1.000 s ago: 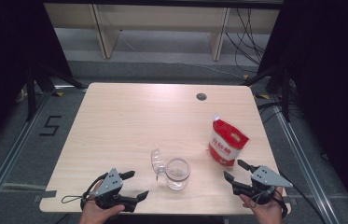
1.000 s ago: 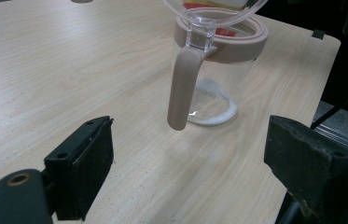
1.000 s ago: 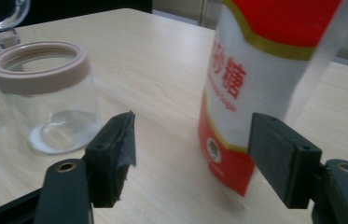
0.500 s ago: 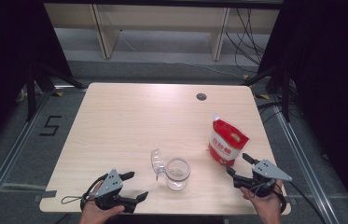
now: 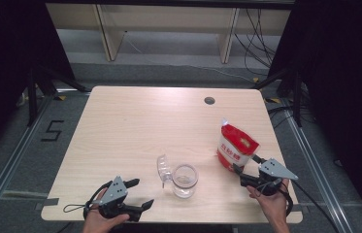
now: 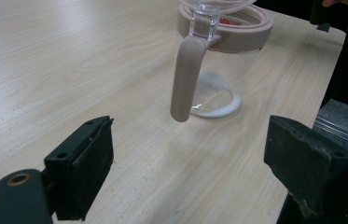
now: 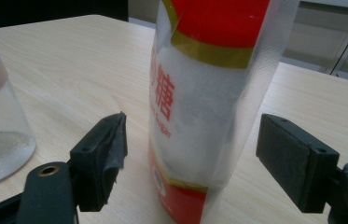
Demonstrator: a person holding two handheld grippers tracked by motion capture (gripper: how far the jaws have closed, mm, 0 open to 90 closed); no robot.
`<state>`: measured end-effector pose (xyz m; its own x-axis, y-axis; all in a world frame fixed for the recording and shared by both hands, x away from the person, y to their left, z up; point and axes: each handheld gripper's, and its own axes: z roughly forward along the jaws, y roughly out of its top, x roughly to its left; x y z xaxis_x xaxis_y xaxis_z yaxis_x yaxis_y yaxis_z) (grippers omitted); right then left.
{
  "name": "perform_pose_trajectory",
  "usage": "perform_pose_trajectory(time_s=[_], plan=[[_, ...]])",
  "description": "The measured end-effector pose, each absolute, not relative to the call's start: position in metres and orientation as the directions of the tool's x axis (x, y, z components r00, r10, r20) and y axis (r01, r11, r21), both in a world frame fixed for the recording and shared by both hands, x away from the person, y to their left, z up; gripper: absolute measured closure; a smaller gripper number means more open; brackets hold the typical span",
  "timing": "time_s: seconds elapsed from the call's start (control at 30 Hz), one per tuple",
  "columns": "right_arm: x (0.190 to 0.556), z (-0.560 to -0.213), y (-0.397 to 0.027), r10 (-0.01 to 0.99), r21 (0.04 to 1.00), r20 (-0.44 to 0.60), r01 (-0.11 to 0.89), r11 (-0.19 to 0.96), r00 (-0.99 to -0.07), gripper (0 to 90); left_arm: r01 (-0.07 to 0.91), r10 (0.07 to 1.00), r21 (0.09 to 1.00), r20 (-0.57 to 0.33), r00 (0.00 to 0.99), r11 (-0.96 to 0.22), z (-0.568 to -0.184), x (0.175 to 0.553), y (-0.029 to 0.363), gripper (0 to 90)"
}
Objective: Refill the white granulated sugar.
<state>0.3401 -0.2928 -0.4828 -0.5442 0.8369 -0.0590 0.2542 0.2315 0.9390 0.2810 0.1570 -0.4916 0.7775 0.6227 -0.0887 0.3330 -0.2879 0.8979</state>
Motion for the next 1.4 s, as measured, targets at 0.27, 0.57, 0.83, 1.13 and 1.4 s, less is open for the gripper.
perform_pose_trajectory(time_s=[0.27, 0.57, 0.83, 1.13, 1.4], plan=[[0.350, -0.490, -0.285, 0.849, 0.937, -0.035, 0.278, 0.212, -0.527, 28.5, 0.320, 0.618, 0.902, -0.080, 0.782, -0.288, -0.492, 0.283, 0.158, 15.4], [0.359, -0.494, -0.283, 0.835, 0.944, -0.047, 0.250, 0.218, -0.549, 28.5, 0.337, 0.624, 0.899, -0.098, 0.775, -0.278, -0.493, 0.282, 0.157, 15.4], [0.362, -0.498, -0.280, 0.844, 0.946, -0.014, 0.266, 0.185, -0.537, 28.6, 0.318, 0.609, 0.902, -0.082, 0.789, -0.290, -0.493, 0.283, 0.158, 15.4], [0.368, -0.501, -0.280, 0.837, 0.953, -0.010, 0.249, 0.174, -0.546, 29.6, 0.318, 0.608, 0.902, -0.083, 0.790, -0.291, -0.493, 0.283, 0.158, 15.4], [0.374, -0.503, -0.280, 0.823, 0.959, -0.053, 0.201, 0.200, -0.566, 29.9, 0.336, 0.614, 0.899, -0.100, 0.783, -0.282, -0.493, 0.282, 0.157, 15.4]])
